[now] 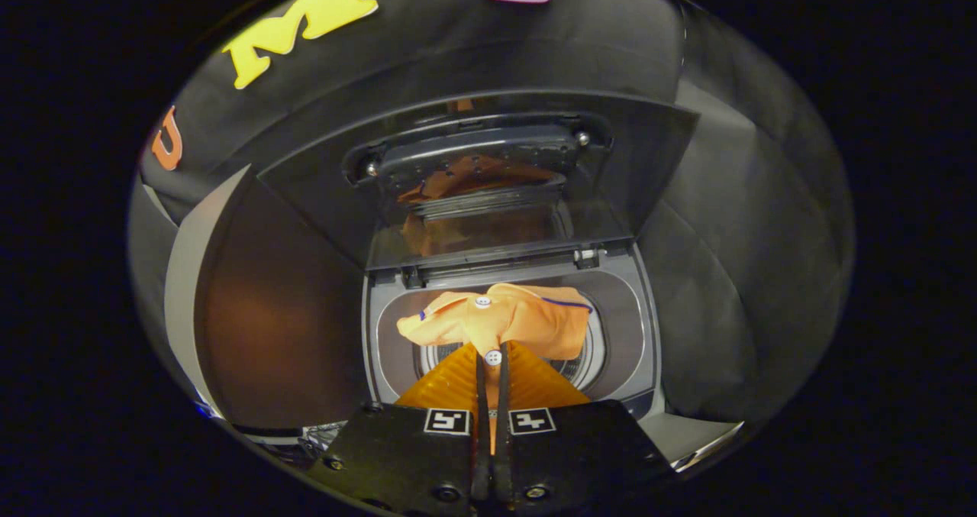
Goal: Put the clothes into the washing machine and then close the washing machine lid.
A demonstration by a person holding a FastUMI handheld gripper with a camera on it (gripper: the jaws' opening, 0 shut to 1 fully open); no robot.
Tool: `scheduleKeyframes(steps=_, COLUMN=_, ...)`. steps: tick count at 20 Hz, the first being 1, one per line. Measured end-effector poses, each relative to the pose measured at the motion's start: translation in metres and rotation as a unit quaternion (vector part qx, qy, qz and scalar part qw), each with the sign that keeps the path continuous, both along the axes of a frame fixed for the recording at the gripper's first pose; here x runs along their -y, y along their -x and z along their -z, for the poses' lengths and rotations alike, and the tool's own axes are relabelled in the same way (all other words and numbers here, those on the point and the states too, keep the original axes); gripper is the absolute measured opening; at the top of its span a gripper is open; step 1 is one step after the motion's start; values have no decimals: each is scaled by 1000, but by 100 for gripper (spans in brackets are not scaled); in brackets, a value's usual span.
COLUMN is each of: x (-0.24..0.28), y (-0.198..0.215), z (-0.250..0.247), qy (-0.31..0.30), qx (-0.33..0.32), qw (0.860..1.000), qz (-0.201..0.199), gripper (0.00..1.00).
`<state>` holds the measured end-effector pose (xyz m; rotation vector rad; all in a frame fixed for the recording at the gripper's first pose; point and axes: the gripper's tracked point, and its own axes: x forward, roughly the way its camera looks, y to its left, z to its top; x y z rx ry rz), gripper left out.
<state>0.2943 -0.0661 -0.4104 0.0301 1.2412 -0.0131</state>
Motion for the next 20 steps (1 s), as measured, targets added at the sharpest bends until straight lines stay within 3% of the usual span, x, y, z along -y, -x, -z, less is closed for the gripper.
scheduleKeyframes(steps=7, x=4, y=-11, z=60, qy=17, qx=-35, qw=999, qz=0, gripper=8)
scheduleKeyframes(steps=10, x=-2, y=-10, z=67, qy=11, qx=-51, qw=999, qz=-1, gripper=15)
scheduleKeyframes(steps=11, x=-1, y=-11, z=64, qy=16, qx=-47, qw=999, qz=-7, gripper=22)
scheduleKeyframes(steps=14, x=2, y=-13, z=51, qy=45, qx=-35, qw=998, qz=-33, gripper=58)
scheduleKeyframes(steps=20, x=-13, y=-41, z=-19, qy=58, qx=47, qw=994, qz=-77, gripper=59)
